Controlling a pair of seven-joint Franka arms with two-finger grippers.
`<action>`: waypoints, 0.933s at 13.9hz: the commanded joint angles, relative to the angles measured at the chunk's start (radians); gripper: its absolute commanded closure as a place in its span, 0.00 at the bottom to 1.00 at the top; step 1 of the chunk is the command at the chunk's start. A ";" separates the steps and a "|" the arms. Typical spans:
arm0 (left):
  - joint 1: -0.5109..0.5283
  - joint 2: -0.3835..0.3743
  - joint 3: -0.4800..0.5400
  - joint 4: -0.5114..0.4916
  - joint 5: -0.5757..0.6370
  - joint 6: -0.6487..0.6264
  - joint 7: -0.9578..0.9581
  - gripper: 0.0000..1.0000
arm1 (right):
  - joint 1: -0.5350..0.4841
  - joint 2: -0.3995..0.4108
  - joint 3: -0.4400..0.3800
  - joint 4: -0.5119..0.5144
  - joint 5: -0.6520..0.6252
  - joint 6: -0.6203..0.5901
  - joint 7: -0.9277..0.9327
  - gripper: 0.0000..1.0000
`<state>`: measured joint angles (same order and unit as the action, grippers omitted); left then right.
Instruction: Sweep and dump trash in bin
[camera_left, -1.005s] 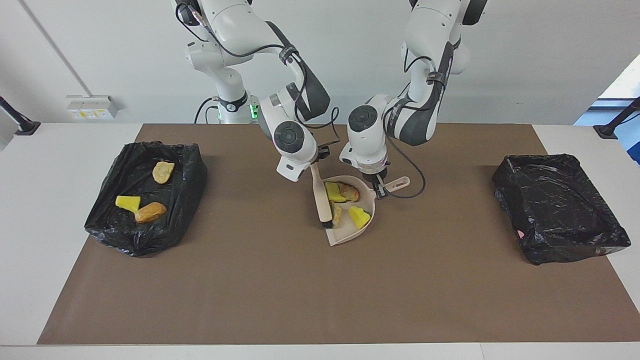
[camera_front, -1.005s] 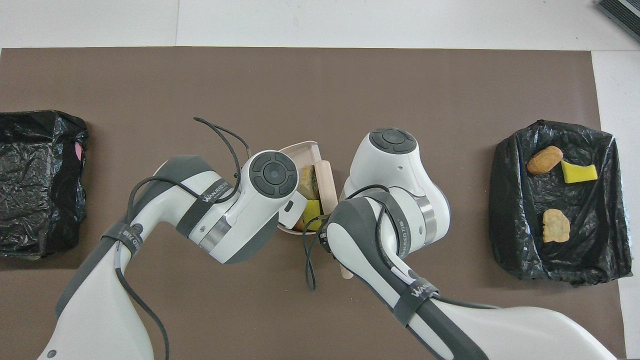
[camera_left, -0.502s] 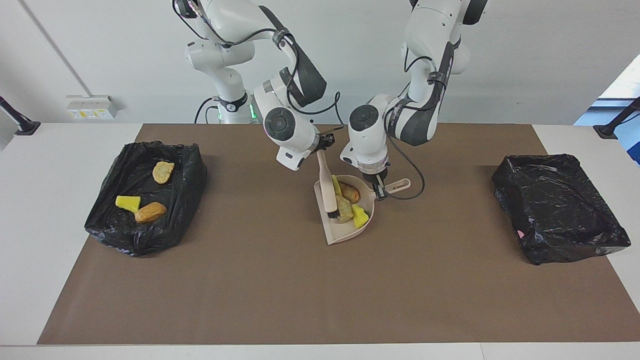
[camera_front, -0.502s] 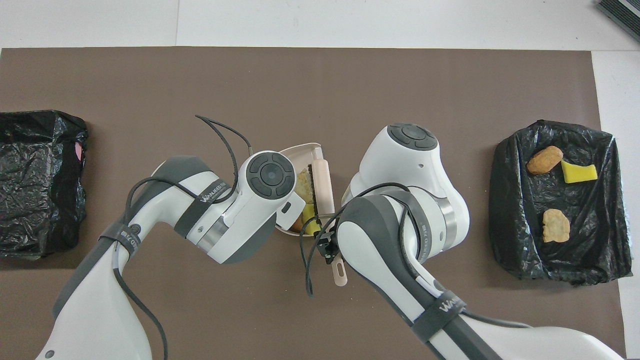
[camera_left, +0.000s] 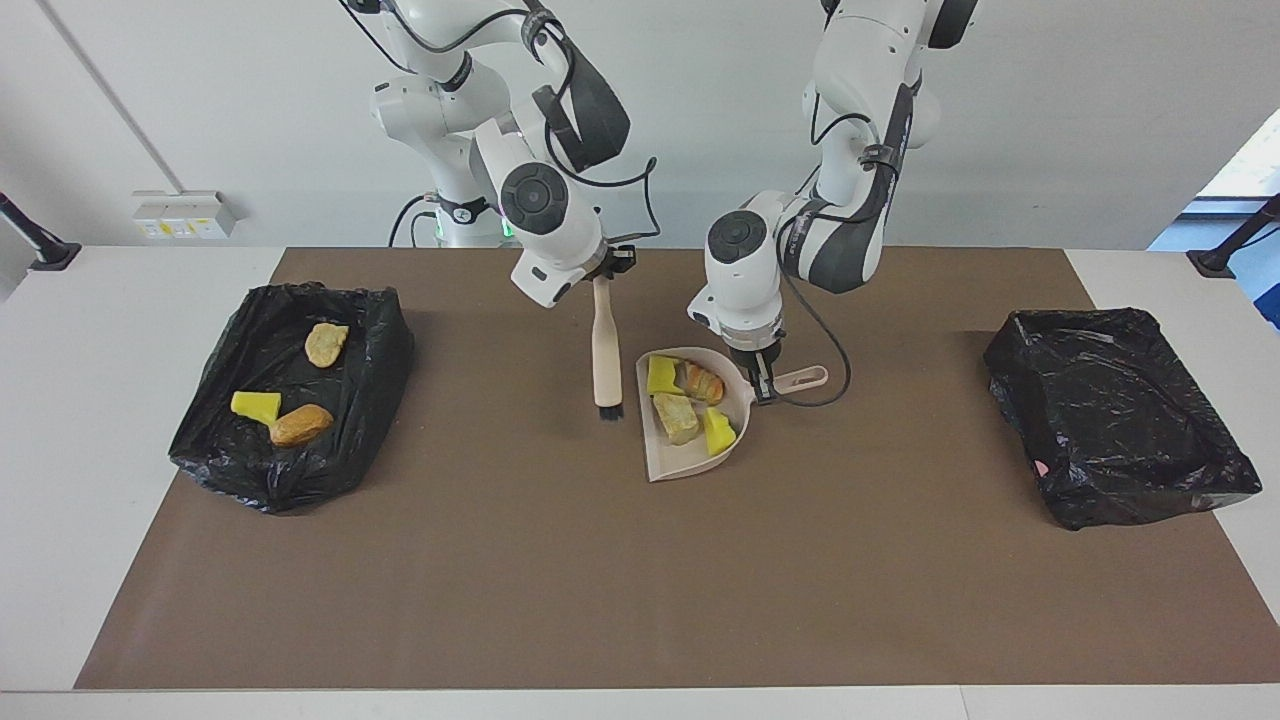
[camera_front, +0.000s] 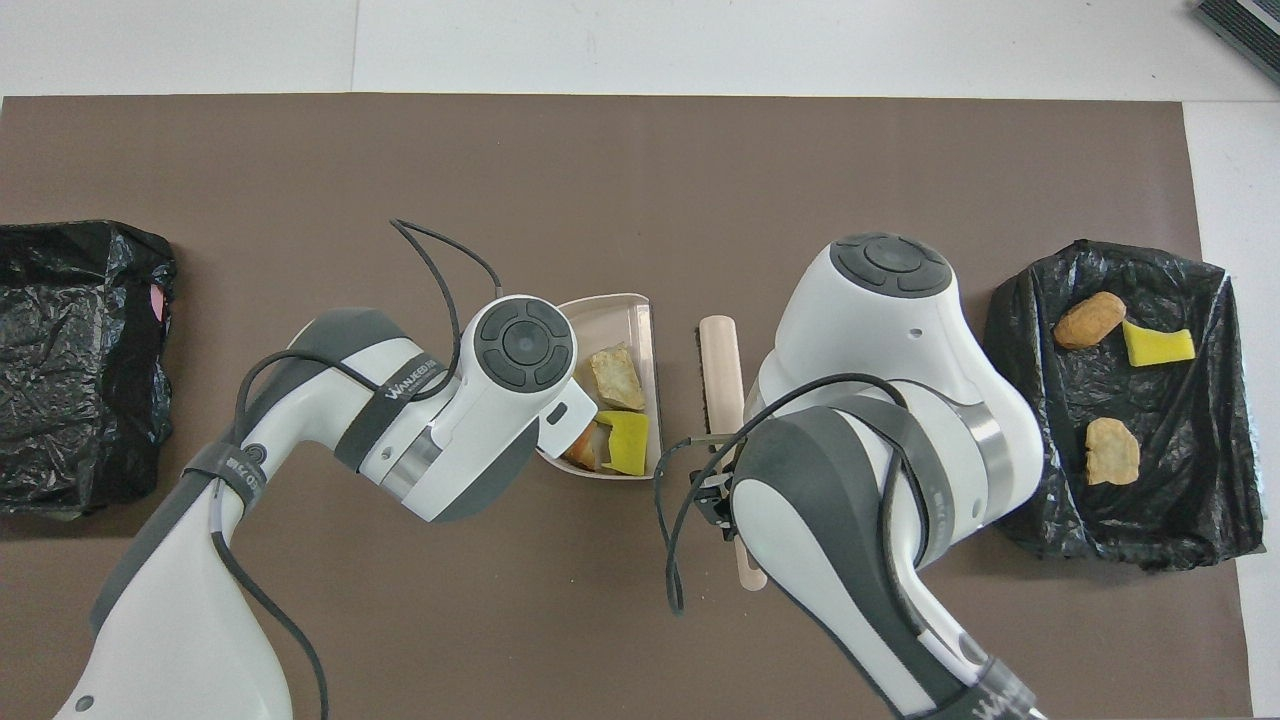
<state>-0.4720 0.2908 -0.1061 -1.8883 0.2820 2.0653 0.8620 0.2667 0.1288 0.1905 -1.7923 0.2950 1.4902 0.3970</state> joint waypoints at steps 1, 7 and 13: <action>0.061 -0.053 -0.009 -0.034 -0.021 0.027 0.103 1.00 | 0.008 -0.055 0.014 -0.047 -0.056 -0.030 0.068 1.00; 0.206 -0.180 -0.003 -0.040 -0.027 -0.046 0.260 1.00 | 0.112 -0.149 0.021 -0.200 -0.037 0.183 0.164 1.00; 0.528 -0.268 -0.003 -0.022 -0.070 -0.054 0.500 1.00 | 0.244 -0.175 0.021 -0.363 0.070 0.358 0.273 1.00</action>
<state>-0.0216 0.0564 -0.0970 -1.8903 0.2601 2.0138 1.2637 0.5056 -0.0123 0.2128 -2.0919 0.3288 1.8134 0.6483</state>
